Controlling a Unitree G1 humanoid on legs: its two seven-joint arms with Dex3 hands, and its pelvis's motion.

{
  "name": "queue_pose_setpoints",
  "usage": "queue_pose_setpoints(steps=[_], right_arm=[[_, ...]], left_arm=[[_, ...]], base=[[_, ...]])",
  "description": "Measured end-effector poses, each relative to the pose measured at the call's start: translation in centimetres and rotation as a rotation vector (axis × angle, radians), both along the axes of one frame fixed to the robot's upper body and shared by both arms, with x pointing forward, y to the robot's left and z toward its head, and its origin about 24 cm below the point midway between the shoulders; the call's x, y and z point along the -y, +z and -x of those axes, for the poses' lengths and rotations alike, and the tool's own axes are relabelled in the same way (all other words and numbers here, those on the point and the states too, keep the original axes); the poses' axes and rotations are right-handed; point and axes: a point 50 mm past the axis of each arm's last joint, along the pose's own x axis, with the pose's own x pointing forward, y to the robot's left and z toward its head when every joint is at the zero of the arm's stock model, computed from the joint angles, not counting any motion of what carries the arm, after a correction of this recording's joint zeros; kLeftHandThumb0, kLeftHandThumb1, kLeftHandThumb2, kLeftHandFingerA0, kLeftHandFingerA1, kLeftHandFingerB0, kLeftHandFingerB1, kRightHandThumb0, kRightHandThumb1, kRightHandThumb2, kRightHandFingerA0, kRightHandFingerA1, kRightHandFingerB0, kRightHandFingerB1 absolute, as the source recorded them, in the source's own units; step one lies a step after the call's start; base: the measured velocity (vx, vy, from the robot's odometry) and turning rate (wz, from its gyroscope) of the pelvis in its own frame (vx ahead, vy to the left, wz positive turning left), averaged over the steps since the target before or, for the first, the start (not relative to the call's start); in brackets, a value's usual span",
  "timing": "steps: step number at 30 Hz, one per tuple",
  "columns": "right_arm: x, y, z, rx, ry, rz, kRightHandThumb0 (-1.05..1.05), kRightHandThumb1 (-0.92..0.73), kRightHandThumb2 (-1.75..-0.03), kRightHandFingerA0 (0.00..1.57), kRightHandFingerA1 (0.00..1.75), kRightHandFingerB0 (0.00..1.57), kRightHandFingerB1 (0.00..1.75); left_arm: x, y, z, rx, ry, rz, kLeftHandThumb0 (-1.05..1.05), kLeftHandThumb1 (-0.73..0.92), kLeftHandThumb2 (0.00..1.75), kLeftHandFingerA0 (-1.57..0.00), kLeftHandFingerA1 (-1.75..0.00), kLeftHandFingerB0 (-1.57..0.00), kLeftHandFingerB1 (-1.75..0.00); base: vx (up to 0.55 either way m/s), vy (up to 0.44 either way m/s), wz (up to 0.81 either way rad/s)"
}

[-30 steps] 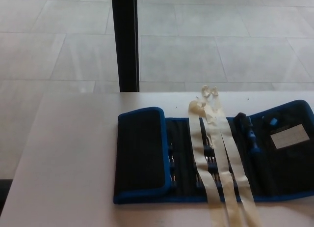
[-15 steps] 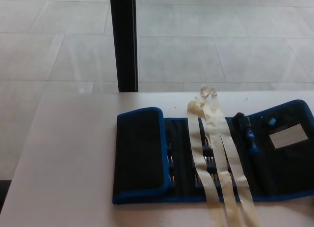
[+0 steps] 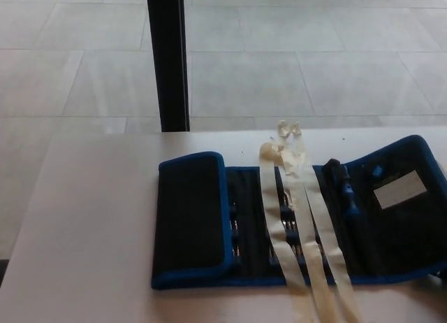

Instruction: The robot uses its right hand to lift an edge of the toolkit kept in middle of the desk and make one fold in it

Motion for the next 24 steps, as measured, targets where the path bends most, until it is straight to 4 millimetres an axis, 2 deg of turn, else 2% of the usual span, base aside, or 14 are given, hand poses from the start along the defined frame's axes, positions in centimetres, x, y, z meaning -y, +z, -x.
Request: queue_pose_setpoints(steps=[4, 5, 6, 10, 13, 14, 17, 19, 20, 21, 22, 23, 24], right_arm=[[-1.2, 0.4, 0.0, 0.013, 0.015, -0.028, -0.56, -0.85, -0.65, 0.55, 0.54, 0.45, 0.48], [-1.4, 0.5, 0.1, 0.018, 0.018, -0.032, -0.59, -0.81, -0.65, 0.6, 0.46, 0.47, 0.43], [-1.7, 0.7, 0.1, 0.028, 0.021, -0.033, -0.59, -0.79, -0.64, 0.64, 0.46, 0.48, 0.44], [-2.9, 2.4, 0.1, 0.114, 0.044, -0.022, -0.6, -0.79, -0.64, 0.64, 0.44, 0.49, 0.43], [-4.0, 3.7, 0.1, 0.179, 0.076, 0.011, -0.6, -0.8, -0.64, 0.62, 0.43, 0.5, 0.45], [-4.3, 4.1, 0.1, 0.199, 0.09, 0.027, -0.61, -0.81, -0.65, 0.6, 0.43, 0.47, 0.44], [-5.9, 5.1, 0.3, 0.264, 0.161, 0.109, -0.66, -0.83, -0.64, 0.51, 0.45, 0.42, 0.44], [-6.7, 5.1, 0.5, 0.284, 0.205, 0.15, -0.68, -0.85, -0.66, 0.53, 0.46, 0.44, 0.44], [-7.0, 5.0, 0.5, 0.284, 0.218, 0.165, -0.69, -0.87, -0.66, 0.67, 0.58, 0.45, 0.44], [-7.2, 4.9, 0.5, 0.283, 0.233, 0.186, -0.73, -0.67, -1.03, 0.72, 0.74, 0.4, 0.55], [-7.3, 4.8, 0.6, 0.282, 0.247, 0.212, -0.74, -0.81, -0.65, 0.83, 1.16, 0.42, 0.43], [-7.4, 4.7, 0.6, 0.282, 0.261, 0.244, -0.74, -0.81, -0.65, 0.83, 1.16, 0.42, 0.43], [-7.4, 4.6, 0.6, 0.281, 0.272, 0.274, -0.75, -0.87, -0.65, 0.44, 0.53, 0.36, 0.4]], left_arm=[[0.0, 0.0, 0.2, -0.002, 0.004, 0.001, -0.59, 0.77, 0.63, -0.74, -0.66, -0.57, -0.56], [0.0, 0.0, 0.3, -0.003, 0.005, 0.001, -0.59, 0.76, 0.63, -0.77, -0.68, -0.63, -0.6], [0.0, 0.0, 0.3, -0.005, 0.005, 0.001, -0.59, 0.76, 0.62, -0.77, -0.67, -0.63, -0.6], [0.0, -0.1, 0.3, -0.009, 0.002, 0.001, -0.6, 0.76, 0.63, -0.77, -0.67, -0.64, -0.6], [0.0, -0.1, 0.3, -0.008, 0.001, 0.001, -0.6, 0.77, 0.62, -0.77, -0.68, -0.54, -0.55], [0.0, -0.1, 0.3, -0.008, 0.001, 0.001, -0.6, 0.77, 0.63, -0.79, -0.68, -0.61, -0.58], [0.0, -0.1, 0.3, -0.008, 0.001, 0.001, -0.6, 0.77, 0.63, -0.78, -0.66, -0.65, -0.59], [0.0, -0.1, 0.2, -0.005, 0.0, 0.001, -0.6, 0.77, 0.63, -0.76, -0.67, -0.64, -0.6], [0.0, -0.1, 0.1, -0.005, 0.0, 0.001, -0.6, 0.77, 0.63, -0.75, -0.67, -0.62, -0.59], [0.0, 0.0, 0.1, -0.004, 0.0, 0.001, -0.59, 0.77, 0.63, -0.73, -0.64, -0.6, -0.57], [0.0, 0.0, 0.1, -0.004, 0.0, 0.001, -0.59, 0.78, 0.63, -0.74, -0.64, -0.62, -0.58], [0.0, 0.0, 0.1, -0.004, 0.0, 0.001, -0.59, 0.78, 0.63, -0.74, -0.64, -0.62, -0.58], [0.0, 0.0, 0.1, -0.004, 0.0, 0.001, -0.6, 0.78, 0.63, -0.75, -0.67, -0.64, -0.6]], base=[[0.0, 0.0, 0.0], [0.0, 0.0, 0.0], [0.0, 0.0, 0.0], [0.0, 0.0, 0.0], [0.0, 0.0, 0.0], [0.0, 0.0, 0.0], [0.0, 0.0, 0.0], [0.0, 0.0, 0.0], [0.0, 0.0, 0.0], [0.0, 0.0, 0.0], [0.0, 0.0, 0.0], [0.0, 0.0, 0.0], [0.0, 0.0, 0.0]])
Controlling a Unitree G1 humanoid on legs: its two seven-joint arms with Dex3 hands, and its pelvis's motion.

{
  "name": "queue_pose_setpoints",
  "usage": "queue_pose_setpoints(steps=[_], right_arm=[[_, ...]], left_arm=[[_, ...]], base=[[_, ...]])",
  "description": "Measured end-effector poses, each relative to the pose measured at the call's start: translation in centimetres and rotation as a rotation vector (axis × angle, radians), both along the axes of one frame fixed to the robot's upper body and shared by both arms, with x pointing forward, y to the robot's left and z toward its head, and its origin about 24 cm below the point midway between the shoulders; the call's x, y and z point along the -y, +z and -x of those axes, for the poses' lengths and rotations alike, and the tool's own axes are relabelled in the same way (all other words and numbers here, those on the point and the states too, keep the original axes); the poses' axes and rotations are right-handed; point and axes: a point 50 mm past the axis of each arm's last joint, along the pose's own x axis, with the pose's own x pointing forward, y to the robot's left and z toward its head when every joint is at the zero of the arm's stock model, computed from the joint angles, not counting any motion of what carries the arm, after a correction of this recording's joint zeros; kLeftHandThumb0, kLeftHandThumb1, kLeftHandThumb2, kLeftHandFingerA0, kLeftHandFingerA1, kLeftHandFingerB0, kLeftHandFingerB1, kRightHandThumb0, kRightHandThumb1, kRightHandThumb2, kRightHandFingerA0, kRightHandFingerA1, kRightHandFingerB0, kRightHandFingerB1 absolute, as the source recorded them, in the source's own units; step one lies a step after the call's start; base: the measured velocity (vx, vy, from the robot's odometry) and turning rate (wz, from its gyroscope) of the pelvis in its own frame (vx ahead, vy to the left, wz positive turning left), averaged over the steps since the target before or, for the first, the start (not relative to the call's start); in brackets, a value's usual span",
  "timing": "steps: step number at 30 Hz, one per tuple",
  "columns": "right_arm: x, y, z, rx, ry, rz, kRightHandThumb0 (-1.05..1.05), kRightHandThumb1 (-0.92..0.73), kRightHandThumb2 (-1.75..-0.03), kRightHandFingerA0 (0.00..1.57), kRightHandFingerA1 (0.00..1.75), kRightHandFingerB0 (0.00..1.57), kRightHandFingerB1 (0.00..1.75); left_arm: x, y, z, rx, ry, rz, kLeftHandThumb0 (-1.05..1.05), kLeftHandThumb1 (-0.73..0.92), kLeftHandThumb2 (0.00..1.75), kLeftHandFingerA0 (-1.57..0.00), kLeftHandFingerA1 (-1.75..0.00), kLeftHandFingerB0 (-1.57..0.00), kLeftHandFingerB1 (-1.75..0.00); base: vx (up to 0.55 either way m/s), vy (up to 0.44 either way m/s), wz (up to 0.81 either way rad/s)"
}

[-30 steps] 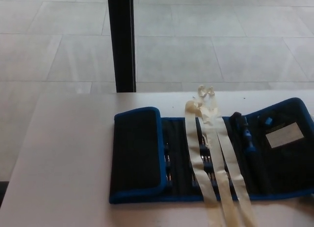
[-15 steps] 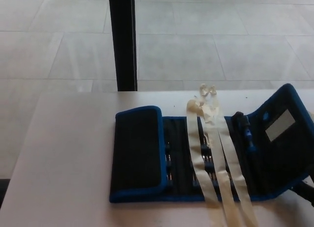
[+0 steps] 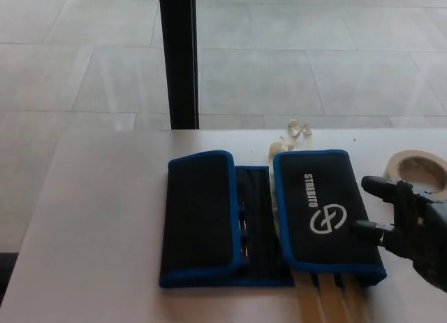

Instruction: The robot uses its right hand to lift an edge of the toolkit kept in middle of the desk and make one fold in it

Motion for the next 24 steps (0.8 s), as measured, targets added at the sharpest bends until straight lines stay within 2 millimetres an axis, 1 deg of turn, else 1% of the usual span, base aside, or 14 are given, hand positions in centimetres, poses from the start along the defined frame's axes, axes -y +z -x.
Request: queue_pose_setpoints(steps=[2, 3, 7, 9, 14, 15, 17, 18, 19, 20, 21, 22, 23, 24], right_arm=[[0.0, -0.1, 0.0, -0.001, 0.011, 0.059, -0.78, -0.88, -0.66, 0.47, 0.51, 0.37, 0.4], [0.0, -0.2, 0.0, -0.001, 0.016, 0.094, -0.78, -0.87, -0.66, 0.51, 0.48, 0.43, 0.43], [0.2, -0.6, 0.0, -0.017, 0.028, 0.21, -0.79, -0.91, -0.67, 0.48, 0.53, 0.41, 0.44], [0.2, -0.9, 0.0, -0.024, 0.036, 0.264, -0.79, -0.9, -0.67, 0.52, 0.56, 0.41, 0.45], [0.2, -1.5, -0.2, -0.031, 0.057, 0.398, -0.78, -0.92, -0.67, 0.43, 0.55, 0.4, 0.45], [0.2, -1.5, -0.3, -0.027, 0.064, 0.425, -0.78, -0.73, -1.11, 0.41, 0.63, 0.33, 0.55], [0.0, -1.6, -0.4, -0.016, 0.078, 0.474, -0.78, -0.73, -1.11, 0.41, 0.63, 0.33, 0.55], [-0.1, -1.6, -0.5, -0.01, 0.086, 0.497, -0.79, -0.92, -0.69, 0.49, 0.6, 0.39, 0.45], [-0.2, -1.6, -0.6, -0.001, 0.095, 0.528, -0.78, -0.92, -0.67, 0.47, 0.57, 0.4, 0.44], [-0.2, -1.6, -0.7, 0.005, 0.102, 0.552, -0.77, -0.92, -0.68, 0.48, 0.59, 0.39, 0.45], [-0.3, -1.6, -0.7, 0.012, 0.11, 0.575, -0.75, -0.69, -1.06, 0.46, 0.64, 0.37, 0.56], [-0.3, -1.6, -0.8, 0.023, 0.12, 0.6, -0.75, -0.69, -1.06, 0.46, 0.64, 0.37, 0.56], [-0.4, -1.6, -0.8, 0.031, 0.13, 0.621, -0.77, -0.9, -0.69, 0.43, 0.55, 0.37, 0.43], [-0.4, -1.6, -0.8, 0.042, 0.143, 0.649, -0.74, -0.87, -0.66, 0.43, 0.54, 0.38, 0.43]], left_arm=[[0.0, 0.0, 0.0, 0.001, 0.0, 0.0, -0.6, 0.77, 0.63, -0.75, -0.67, -0.64, -0.6], [0.0, 0.0, -0.1, 0.001, -0.001, 0.0, -0.62, 0.77, 0.63, -0.76, -0.7, -0.63, -0.6], [0.0, 0.0, -0.1, 0.003, -0.001, 0.0, -0.61, 0.78, 0.63, -0.75, -0.67, -0.61, -0.57], [0.0, 0.0, -0.2, 0.004, -0.002, 0.0, -0.62, 0.77, 0.63, -0.76, -0.68, -0.62, -0.57], [0.0, 0.0, -0.3, 0.005, -0.004, 0.0, -0.61, 0.77, 0.63, -0.75, -0.65, -0.57, -0.56], [0.0, 0.0, -0.3, 0.005, -0.005, 0.0, -0.61, 0.77, 0.63, -0.74, -0.66, -0.56, -0.56], [0.0, 0.0, -0.3, 0.006, -0.005, 0.0, -0.61, 0.77, 0.63, -0.74, -0.66, -0.56, -0.56], [0.0, 0.0, -0.3, 0.006, -0.006, -0.001, -0.61, 0.77, 0.63, -0.74, -0.66, -0.6, -0.58], [0.0, 0.0, -0.4, 0.006, -0.006, -0.001, -0.6, 0.77, 0.63, -0.73, -0.64, -0.6, -0.57], [0.0, 0.0, -0.4, 0.007, -0.006, -0.001, -0.61, 0.77, 0.63, -0.73, -0.65, -0.59, -0.57], [0.0, 0.0, -0.4, 0.006, -0.007, -0.001, -0.62, 0.77, 0.63, -0.76, -0.65, -0.63, -0.58], [0.0, 0.0, -0.4, 0.006, -0.007, -0.001, -0.62, 0.77, 0.63, -0.76, -0.65, -0.63, -0.58], [0.0, 0.0, -0.4, 0.005, -0.008, -0.001, -0.61, 0.77, 0.63, -0.76, -0.66, -0.63, -0.59], [0.0, 0.0, -0.4, 0.004, -0.009, -0.001, -0.62, 0.77, 0.63, -0.74, -0.66, -0.59, -0.57]], base=[[0.0, 0.0, 0.0], [0.0, 0.0, 0.0], [0.0, 0.0, 0.0], [0.0, 0.0, 0.0], [0.0, 0.0, 0.0], [0.0, 0.0, 0.0], [0.0, 0.0, 0.0], [0.0, 0.0, 0.0], [0.0, 0.0, 0.0], [0.0, 0.0, 0.0], [0.0, 0.0, 0.0], [0.0, 0.0, 0.0], [0.0, 0.0, 0.0], [0.0, 0.0, 0.0]])
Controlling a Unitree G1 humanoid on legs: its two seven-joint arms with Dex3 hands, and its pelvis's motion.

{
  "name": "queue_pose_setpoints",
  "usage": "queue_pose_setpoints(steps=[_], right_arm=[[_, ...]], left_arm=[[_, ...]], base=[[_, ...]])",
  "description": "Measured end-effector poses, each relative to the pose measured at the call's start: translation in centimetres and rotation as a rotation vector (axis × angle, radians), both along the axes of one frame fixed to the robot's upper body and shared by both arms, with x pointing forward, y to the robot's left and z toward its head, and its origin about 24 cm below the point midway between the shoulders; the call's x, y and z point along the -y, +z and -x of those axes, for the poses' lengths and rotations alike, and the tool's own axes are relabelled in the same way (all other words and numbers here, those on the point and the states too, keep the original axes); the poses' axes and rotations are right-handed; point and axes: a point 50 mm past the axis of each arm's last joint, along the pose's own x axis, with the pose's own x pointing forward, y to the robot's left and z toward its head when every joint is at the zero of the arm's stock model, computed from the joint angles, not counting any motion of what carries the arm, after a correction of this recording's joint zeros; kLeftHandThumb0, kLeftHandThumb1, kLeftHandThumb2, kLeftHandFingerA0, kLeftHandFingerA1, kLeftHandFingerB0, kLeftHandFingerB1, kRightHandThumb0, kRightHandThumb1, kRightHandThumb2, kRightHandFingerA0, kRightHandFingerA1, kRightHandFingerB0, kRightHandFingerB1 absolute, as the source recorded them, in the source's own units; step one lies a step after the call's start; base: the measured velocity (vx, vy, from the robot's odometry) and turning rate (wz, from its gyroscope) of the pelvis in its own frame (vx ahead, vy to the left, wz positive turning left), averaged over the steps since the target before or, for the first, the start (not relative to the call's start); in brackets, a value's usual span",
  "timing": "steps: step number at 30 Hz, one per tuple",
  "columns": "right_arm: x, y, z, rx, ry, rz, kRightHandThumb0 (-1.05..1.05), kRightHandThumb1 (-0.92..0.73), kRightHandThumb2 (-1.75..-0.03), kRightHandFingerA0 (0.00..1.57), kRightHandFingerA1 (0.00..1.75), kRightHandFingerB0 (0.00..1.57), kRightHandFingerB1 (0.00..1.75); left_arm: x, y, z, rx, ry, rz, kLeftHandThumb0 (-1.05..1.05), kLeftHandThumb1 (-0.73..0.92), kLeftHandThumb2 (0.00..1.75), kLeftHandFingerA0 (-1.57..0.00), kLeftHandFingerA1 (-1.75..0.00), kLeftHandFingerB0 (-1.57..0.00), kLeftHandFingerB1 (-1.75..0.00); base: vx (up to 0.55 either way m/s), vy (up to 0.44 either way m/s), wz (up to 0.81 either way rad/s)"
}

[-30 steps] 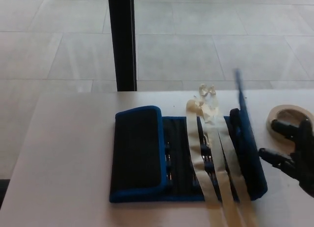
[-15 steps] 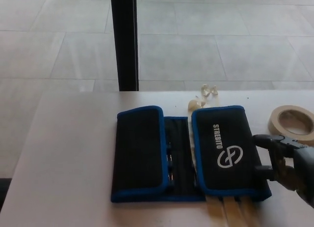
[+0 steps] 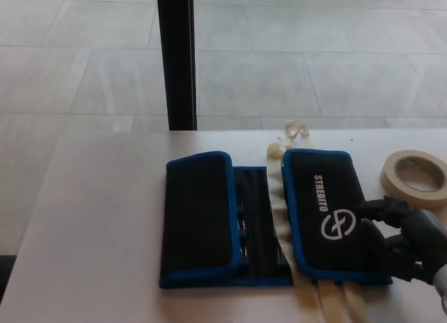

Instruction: The robot uses its right hand to lift an edge of the toolkit kept in middle of the desk and make one fold in it

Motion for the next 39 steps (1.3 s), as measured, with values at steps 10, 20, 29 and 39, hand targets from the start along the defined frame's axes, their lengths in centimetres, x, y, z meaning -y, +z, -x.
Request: queue_pose_setpoints(steps=[10, 20, 29, 39], right_arm=[[1.0, 2.0, 0.2, 0.119, 0.1, 0.104, -0.65, -0.83, -0.64, 0.91, 0.9, 0.44, 0.42], [6.6, 9.5, 0.1, 0.359, -0.016, 0.062, -0.51, -0.66, -1.06, 0.77, 0.72, 0.39, 0.55], [14.7, 11.7, 1.4, 0.403, -0.304, 0.009, -0.73, -0.57, -1.03, 0.94, 0.69, 0.62, 0.59], [23.2, 9.1, 5.6, 0.374, -0.691, -0.143, -0.77, -0.76, -0.63, 0.72, 0.83, 0.34, 0.64]], left_arm=[[0.0, 0.0, 0.0, -0.006, -0.005, -0.001, -0.61, 0.77, 0.63, -0.77, -0.65, -0.63, -0.57], [0.1, -0.1, 0.1, -0.016, -0.013, -0.001, -0.61, 0.77, 0.63, -0.77, -0.66, -0.62, -0.57], [0.1, -0.1, 0.0, -0.016, -0.014, -0.001, -0.6, 0.78, 0.63, -0.76, -0.64, -0.6, -0.55], [0.1, -0.1, -0.1, -0.012, -0.015, -0.001, -0.6, 0.78, 0.63, -0.77, -0.64, -0.61, -0.55]], base=[[0.0, 0.0, 0.0], [0.0, 0.0, 0.0], [0.0, 0.0, 0.0], [0.0, 0.0, 0.0]])
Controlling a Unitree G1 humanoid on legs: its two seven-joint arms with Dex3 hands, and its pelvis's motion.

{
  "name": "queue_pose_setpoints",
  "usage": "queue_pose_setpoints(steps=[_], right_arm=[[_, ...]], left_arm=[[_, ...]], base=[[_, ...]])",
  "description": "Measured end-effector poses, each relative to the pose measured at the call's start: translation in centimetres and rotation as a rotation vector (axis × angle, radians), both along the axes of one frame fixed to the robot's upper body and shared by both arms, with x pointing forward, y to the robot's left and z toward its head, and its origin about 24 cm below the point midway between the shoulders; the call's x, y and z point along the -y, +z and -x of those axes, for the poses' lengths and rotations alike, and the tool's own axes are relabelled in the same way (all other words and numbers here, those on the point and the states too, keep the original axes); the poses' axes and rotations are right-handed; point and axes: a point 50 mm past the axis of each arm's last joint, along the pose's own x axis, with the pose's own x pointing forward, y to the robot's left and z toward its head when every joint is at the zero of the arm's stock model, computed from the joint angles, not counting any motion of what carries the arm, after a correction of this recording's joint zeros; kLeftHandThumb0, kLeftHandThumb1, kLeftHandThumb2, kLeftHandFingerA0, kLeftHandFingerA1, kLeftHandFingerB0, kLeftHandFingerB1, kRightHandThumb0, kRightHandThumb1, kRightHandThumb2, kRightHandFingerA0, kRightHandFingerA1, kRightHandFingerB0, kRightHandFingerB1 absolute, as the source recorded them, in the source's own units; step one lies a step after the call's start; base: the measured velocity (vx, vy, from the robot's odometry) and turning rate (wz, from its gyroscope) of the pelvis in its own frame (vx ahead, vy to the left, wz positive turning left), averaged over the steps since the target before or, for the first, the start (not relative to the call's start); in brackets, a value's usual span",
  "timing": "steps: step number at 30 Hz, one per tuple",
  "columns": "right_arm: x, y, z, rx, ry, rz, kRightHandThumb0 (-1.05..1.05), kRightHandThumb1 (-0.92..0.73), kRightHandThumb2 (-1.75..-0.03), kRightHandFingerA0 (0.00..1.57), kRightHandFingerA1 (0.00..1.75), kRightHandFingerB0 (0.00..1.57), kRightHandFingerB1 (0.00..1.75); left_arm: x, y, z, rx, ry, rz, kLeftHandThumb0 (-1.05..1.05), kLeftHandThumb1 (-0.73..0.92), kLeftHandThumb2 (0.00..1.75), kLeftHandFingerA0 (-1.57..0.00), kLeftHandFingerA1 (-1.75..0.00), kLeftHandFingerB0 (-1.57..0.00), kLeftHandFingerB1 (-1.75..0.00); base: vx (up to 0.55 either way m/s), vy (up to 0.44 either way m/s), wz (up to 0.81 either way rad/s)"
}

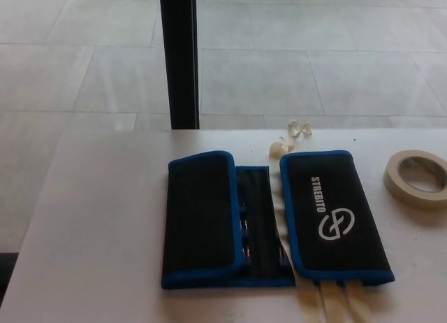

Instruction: The robot uses its right hand to lift an edge of the toolkit kept in middle of the desk and make one fold in it

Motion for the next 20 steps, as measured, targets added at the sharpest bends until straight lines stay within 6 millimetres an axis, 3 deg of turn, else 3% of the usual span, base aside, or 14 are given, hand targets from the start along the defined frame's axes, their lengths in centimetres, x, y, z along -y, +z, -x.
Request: queue_pose_setpoints(steps=[2, 5, 7, 11, 12, 13, 14, 15, 17, 18, 19, 20], right_arm=[[1.3, -0.7, 1.1, 0.017, -0.064, -0.052, -0.74, -0.79, -0.64, 0.65, 0.85, 0.4, 0.69], [2.9, -1.9, 2.7, 0.043, -0.163, -0.129, -0.77, -0.79, -0.64, 0.61, 1.01, 0.33, 0.78], [3.9, -3.0, 4.0, 0.068, -0.233, -0.19, -0.75, -0.79, -0.64, 0.56, 1.17, 0.15, 0.84], [5.3, -5.6, 6.6, 0.137, -0.383, -0.338, -0.7, -0.84, -0.64, 0.52, 1.27, 0.15, 0.93], [5.5, -6.2, 7.1, 0.153, -0.414, -0.369, -0.67, -0.82, -0.69, 0.6, 1.49, 0.2, 1.07], [5.6, -6.5, 7.5, 0.163, -0.433, -0.389, -0.67, -0.85, -0.64, 0.5, 1.35, 0.0, 0.95], [5.8, -7.7, 8.4, 0.193, -0.491, -0.451, -0.66, -0.84, -0.64, 0.57, 1.46, 0.08, 1.12], [5.8, -8.2, 8.9, 0.209, -0.519, -0.479, -0.66, -0.82, -0.67, 0.61, 1.52, 0.18, 1.06], [5.8, -10.0, 10.2, 0.247, -0.602, -0.566, -0.66, -0.82, -0.67, 0.61, 1.52, 0.18, 1.06], [5.7, -10.8, 10.7, 0.263, -0.636, -0.602, -0.71, -0.83, -0.62, 0.5, 1.26, 0.0, 0.87], [5.5, -11.5, 11.1, 0.275, -0.665, -0.632, -0.7, -0.8, -0.63, 0.57, 1.16, 0.22, 0.86], [5.5, -11.5, 11.1, 0.275, -0.665, -0.632, -0.7, -0.8, -0.63, 0.57, 1.16, 0.22, 0.86]], left_arm=[[0.0, 0.0, 0.0, 0.001, 0.0, 0.0, -0.61, 0.78, 0.63, -0.79, -0.65, -0.63, -0.57], [0.0, 0.0, 0.0, 0.001, 0.0, 0.0, -0.61, 0.78, 0.63, -0.79, -0.65, -0.64, -0.56], [0.0, 0.0, 0.0, 0.001, 0.0, 0.0, -0.61, 0.78, 0.63, -0.77, -0.67, -0.62, -0.56], [0.0, 0.0, 0.0, 0.001, 0.0, 0.0, -0.61, 0.77, 0.63, -0.78, -0.67, -0.62, -0.56], [0.0, 0.0, 0.0, 0.001, 0.0, 0.0, -0.61, 0.78, 0.63, -0.79, -0.68, -0.58, -0.55], [0.0, 0.0, 0.0, 0.001, 0.0, 0.0, -0.62, 0.78, 0.63, -0.79, -0.67, -0.59, -0.54], [0.0, 0.0, 0.0, 0.002, 0.0, 0.0, -0.61, 0.78, 0.63, -0.79, -0.66, -0.61, -0.55], [0.0, 0.0, -0.1, 0.002, 0.0, 0.0, -0.61, 0.79, 0.63, -0.76, -0.66, -0.6, -0.55], [0.0, 0.0, 0.0, 0.001, 0.0, 0.0, -0.61, 0.79, 0.63, -0.76, -0.66, -0.6, -0.55], [0.0, 0.0, -0.1, 0.001, 0.0, 0.0, -0.62, 0.79, 0.64, -0.75, -0.68, -0.51, -0.52], [0.0, 0.0, -0.1, 0.002, 0.0, 0.0, -0.61, 0.8, 0.63, -0.7, -0.72, -0.45, -0.53], [0.0, 0.0, -0.1, 0.002, 0.0, 0.0, -0.61, 0.8, 0.63, -0.7, -0.72, -0.45, -0.53]], base=[[0.0, 0.0, 0.0], [0.0, 0.0, 0.0], [0.0, 0.0, 0.0], [0.0, 0.0, 0.0], [0.0, 0.0, 0.0], [0.0, 0.0, 0.0], [0.0, 0.0, 0.0], [0.0, 0.0, 0.0], [0.0, 0.0, 0.0], [0.0, 0.0, 0.0], [0.0, 0.0, 0.0], [0.0, 0.0, 0.0]])
